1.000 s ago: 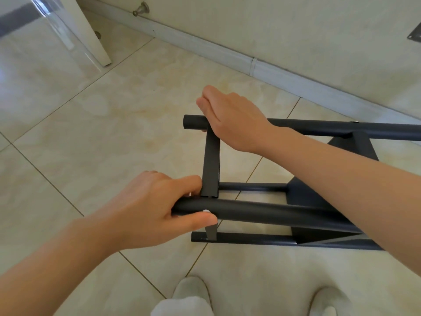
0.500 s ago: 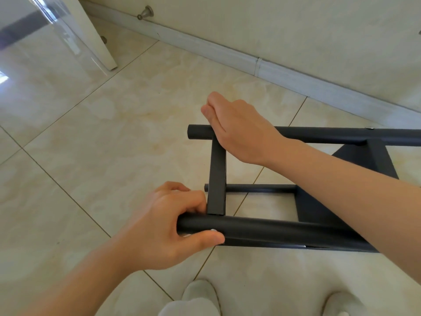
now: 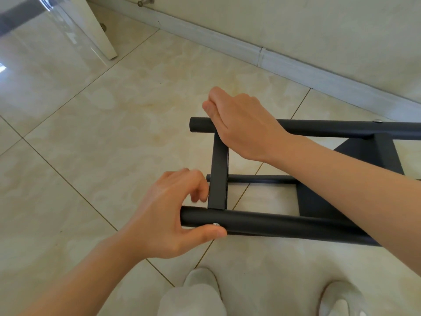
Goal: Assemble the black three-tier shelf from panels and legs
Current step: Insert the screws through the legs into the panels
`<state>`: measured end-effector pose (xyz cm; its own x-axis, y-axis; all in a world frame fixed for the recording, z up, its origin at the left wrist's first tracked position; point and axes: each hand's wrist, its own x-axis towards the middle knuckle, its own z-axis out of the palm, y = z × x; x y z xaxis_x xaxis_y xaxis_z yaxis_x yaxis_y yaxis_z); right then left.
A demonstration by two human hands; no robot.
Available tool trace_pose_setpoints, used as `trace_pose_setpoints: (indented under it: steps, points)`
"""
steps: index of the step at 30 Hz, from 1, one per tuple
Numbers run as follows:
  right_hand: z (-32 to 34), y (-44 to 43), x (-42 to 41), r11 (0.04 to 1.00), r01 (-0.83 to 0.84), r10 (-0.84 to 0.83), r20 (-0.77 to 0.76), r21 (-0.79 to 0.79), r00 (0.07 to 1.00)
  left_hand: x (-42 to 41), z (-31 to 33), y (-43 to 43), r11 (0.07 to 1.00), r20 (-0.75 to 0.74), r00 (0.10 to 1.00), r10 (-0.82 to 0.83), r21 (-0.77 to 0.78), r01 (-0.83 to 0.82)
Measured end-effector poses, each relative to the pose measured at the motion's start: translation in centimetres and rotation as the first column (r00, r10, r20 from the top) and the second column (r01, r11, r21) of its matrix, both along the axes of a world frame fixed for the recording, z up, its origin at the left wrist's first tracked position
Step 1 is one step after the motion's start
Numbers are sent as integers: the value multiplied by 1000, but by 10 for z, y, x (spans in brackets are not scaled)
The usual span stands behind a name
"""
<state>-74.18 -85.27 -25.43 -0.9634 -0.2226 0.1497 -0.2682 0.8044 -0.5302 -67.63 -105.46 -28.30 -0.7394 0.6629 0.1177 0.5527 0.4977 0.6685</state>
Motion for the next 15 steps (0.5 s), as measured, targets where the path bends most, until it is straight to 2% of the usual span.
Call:
trace_pose_setpoints:
  steps: [5,9,15]
  points:
    - [-2,1,0,1000,-5,6,-29,16,1000,0,-2,2,993,-13,999,-35,111,36]
    - [-3,1,-1,1000,-8,9,-48,24,999,-2,-4,3,992,-33,992,-122,36,124]
    - [0,1,-2,999,22,-21,16,-50,1000,-2,-6,4,987,-24,989,-146,69,148]
